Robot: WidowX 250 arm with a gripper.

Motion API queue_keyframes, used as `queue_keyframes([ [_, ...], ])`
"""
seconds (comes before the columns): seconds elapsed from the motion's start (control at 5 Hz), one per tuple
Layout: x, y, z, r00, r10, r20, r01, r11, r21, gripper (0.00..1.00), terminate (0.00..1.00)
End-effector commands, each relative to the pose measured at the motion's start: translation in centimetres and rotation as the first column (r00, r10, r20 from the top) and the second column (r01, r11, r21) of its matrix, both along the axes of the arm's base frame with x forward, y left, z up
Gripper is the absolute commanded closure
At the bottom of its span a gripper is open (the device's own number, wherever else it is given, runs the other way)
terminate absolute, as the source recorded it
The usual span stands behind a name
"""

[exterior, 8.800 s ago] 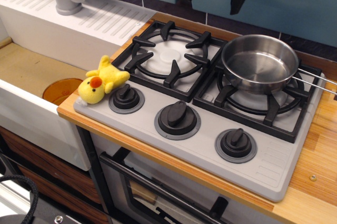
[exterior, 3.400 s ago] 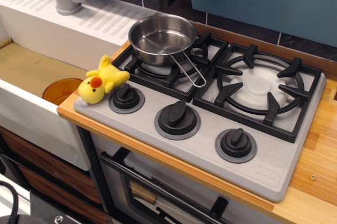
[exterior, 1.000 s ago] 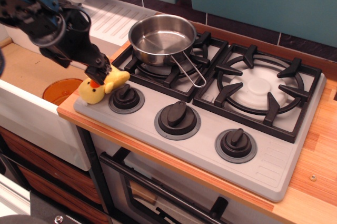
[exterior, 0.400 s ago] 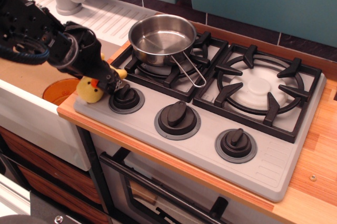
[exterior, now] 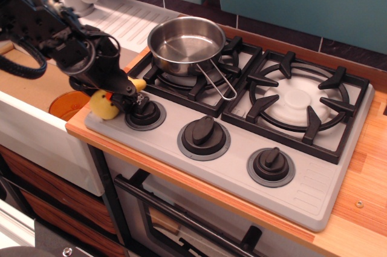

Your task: Put pan on stove and put stuffedduck in pan

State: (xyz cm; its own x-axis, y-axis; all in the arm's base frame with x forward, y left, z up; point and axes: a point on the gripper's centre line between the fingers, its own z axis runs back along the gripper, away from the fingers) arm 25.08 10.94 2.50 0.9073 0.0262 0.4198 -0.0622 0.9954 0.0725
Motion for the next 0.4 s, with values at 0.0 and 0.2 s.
queue_keyframes([
  [0.0, 0.5, -0.2, 2.8, 0.999, 0.003, -0.041, -0.002, 0.999, 0.034, 1.0, 0.0],
  [0.2, 0.2, 0.4, 5.4, 0.997, 0.0, -0.073, 0.005, 0.998, 0.069, 1.0, 0.0],
])
